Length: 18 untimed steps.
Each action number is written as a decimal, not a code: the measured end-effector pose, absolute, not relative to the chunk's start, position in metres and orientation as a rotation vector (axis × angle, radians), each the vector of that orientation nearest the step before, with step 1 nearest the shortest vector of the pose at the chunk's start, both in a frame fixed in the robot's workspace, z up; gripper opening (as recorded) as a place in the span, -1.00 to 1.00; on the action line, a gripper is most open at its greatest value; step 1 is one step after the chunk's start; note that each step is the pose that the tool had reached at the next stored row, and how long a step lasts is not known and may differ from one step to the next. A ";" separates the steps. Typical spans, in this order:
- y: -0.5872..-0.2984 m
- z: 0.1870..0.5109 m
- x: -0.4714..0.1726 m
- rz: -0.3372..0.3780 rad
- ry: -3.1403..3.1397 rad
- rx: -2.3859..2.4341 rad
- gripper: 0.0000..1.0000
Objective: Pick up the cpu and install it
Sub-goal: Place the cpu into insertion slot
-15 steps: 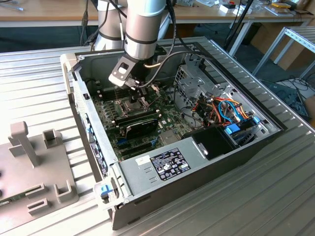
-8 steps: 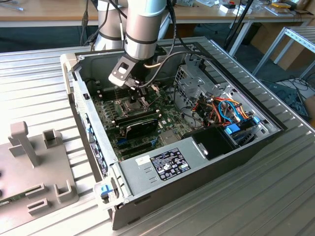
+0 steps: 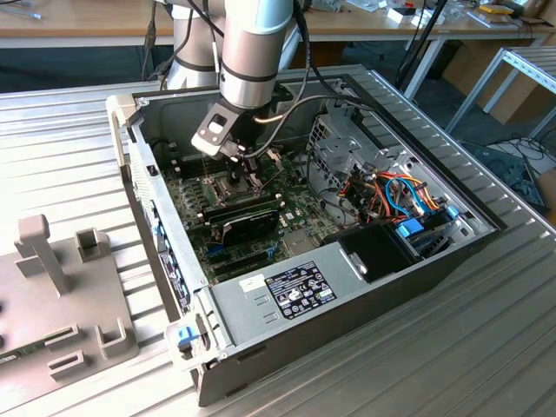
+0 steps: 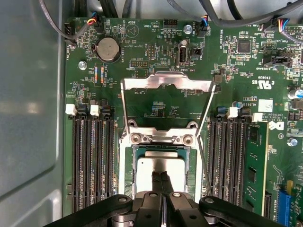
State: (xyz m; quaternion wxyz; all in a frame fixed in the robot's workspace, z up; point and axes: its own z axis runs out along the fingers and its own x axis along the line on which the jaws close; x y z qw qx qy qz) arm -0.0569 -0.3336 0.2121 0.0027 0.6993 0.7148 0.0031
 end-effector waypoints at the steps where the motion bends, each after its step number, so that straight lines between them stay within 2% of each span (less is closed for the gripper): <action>1: -0.334 0.211 -0.057 0.011 2.242 2.193 -0.79; 18: -0.334 0.206 -0.057 0.010 2.242 2.193 -0.79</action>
